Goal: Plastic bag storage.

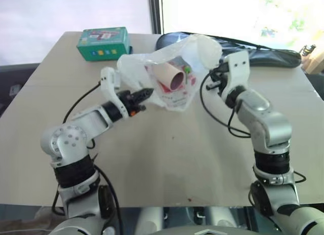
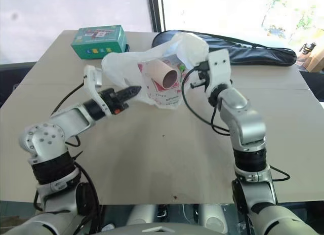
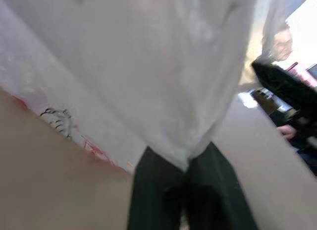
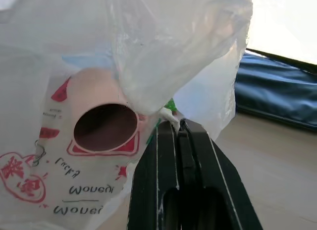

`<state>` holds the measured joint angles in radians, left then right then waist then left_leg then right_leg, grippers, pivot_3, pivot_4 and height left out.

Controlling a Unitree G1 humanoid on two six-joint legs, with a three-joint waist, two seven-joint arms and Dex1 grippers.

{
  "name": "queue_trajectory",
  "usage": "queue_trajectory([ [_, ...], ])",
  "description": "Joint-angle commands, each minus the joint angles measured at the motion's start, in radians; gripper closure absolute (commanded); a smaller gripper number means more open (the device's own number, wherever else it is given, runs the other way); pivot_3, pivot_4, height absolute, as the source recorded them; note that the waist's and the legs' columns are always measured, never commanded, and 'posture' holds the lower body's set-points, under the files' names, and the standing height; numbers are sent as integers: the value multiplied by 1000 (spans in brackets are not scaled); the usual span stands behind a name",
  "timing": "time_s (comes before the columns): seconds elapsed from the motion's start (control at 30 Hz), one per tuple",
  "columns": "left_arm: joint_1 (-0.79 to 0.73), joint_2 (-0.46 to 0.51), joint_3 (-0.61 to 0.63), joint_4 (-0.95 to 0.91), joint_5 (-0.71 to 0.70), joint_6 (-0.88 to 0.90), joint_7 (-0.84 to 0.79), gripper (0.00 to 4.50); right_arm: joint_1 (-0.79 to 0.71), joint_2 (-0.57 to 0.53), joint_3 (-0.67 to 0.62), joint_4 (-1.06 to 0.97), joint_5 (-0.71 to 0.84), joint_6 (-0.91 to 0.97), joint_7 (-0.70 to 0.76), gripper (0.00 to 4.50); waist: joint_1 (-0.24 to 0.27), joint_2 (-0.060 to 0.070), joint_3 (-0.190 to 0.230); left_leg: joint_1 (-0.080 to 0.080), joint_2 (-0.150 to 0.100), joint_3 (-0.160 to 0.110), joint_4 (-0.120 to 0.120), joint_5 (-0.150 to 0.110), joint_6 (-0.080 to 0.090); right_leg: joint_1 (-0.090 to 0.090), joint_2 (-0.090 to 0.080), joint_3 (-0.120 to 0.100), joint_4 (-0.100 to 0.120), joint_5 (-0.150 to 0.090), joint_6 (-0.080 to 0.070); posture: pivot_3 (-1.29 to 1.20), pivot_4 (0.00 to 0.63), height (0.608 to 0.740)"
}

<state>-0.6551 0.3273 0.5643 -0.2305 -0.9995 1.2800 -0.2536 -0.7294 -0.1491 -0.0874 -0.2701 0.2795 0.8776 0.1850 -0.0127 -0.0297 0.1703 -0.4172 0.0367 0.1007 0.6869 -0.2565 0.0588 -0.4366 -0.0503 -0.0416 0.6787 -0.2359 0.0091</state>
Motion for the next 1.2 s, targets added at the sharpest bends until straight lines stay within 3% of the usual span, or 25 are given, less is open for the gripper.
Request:
queue_trajectory([
  [0.03, -250, 55, 170, 143, -239, -59, 120, 4462, -215, 7, -220, 34, 226, 13, 31, 4500, 0, 0, 1, 0, 0, -1, 1, 0, 0, 0, 0, -1, 1, 0, 0, 0, 150, 740],
  [0.17, -610, 185, 213, 492, -156, -280, 200, 4462, -550, -77, -414, 254, 382, -16, -5, 4500, 0, 1, 4, 0, -1, -2, 0, 0, 0, 0, 4, -2, -1, 1, -1, 0, 150, 740],
  [0.3, -739, 265, 99, 694, -32, -381, 105, 4462, -678, -170, -443, 328, 423, -12, -12, 4500, 3, 2, -2, 3, -2, 1, -10, -2, 2, 2, 3, -2, -6, 1, -1, 0, 150, 740],
  [0.53, -758, 199, -25, 718, -5, -360, -48, 4462, -580, -292, -475, 118, 529, 142, -99, 4500, 4, 2, -1, -6, -3, 1, -11, -1, 2, -2, -4, -6, -16, 2, 1, 0, 150, 740],
  [0.77, -700, 160, -28, 591, -104, -206, -62, 4462, -438, -311, -575, -140, 815, 321, -301, 4500, -9, 5, 0, -12, 0, 3, -10, 0, 0, -10, -1, -2, -12, 2, 1, 0, 150, 740],
  [0.93, -522, 173, -22, 425, -250, -15, -27, 4462, -170, -322, -550, -319, 1111, 326, -472, 4500, -9, 5, 0, -7, 1, 5, -8, 1, -1, -9, -1, 2, -6, 1, 0, 0, 150, 740],
  [1.03, -385, 195, -54, 313, -286, 47, -52, 4462, 113, -348, -513, -442, 1239, 275, -484, 4500, -3, 5, 0, -4, 1, 5, -6, 1, -1, -5, -1, 2, -4, 1, 0, 0, 150, 740],
  [1.1, -301, 200, -79, 251, -289, 58, -60, 4462, 301, -348, -509, -499, 1261, 227, -454, 4500, 2, 5, 1, -2, 0, 4, -5, 1, -1, -3, -1, 2, -4, 1, 1, 0, 150, 740],
  [1.2, -155, 208, -139, 131, -263, 48, -93, 4462, 572, -406, -472, -553, 1101, 222, -353, 4500, 5, 5, 0, 1, 0, 3, -3, 0, 0, 2, -1, 1, -5, 1, 1, 0, 150, 740],
])
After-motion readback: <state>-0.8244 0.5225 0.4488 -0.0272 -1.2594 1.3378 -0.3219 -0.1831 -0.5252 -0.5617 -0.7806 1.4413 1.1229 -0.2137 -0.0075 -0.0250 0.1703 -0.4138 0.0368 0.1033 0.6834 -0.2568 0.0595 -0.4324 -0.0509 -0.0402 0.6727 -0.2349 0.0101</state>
